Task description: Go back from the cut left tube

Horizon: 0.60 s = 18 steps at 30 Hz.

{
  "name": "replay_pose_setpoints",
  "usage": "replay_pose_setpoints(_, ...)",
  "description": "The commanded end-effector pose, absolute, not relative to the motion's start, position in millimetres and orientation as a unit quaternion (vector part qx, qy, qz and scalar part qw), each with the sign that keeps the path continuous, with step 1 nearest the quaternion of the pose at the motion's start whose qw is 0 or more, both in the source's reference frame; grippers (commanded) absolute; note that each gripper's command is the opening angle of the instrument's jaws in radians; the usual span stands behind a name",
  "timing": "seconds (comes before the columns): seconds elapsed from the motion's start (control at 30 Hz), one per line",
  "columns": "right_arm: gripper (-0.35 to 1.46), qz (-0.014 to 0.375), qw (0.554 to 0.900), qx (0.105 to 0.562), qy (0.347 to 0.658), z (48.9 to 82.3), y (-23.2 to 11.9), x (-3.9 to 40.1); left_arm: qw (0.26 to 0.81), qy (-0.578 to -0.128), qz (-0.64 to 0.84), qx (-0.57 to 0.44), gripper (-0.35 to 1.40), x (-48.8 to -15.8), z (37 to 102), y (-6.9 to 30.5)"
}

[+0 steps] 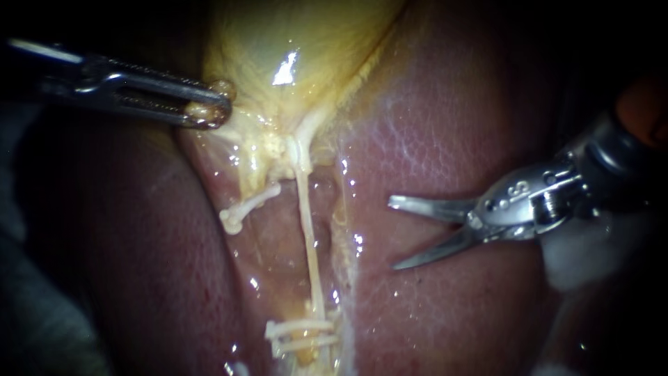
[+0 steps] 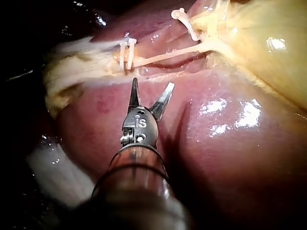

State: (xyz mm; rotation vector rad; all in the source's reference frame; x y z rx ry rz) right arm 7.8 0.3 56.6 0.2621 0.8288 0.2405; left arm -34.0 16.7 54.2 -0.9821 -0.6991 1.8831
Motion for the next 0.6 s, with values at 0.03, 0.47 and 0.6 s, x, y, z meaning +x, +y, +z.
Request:
replay_pose_setpoints(0.03,1.43,0.121,0.902,0.122,0.397,56.5,0.4,7.7,0.438,-0.281,0.757,-0.395,-0.35,-34.0,54.3,16.7)
replay_pose_setpoints(0.47,1.45,0.120,0.904,0.119,0.393,56.3,0.7,7.4,0.434,-0.275,0.760,-0.397,-0.35,-36.3,58.7,15.6)
replay_pose_setpoints(0.6,1.45,0.117,0.904,0.117,0.393,56.3,0.8,7.4,0.431,-0.277,0.763,-0.394,-0.35,-37.1,60.3,15.3)
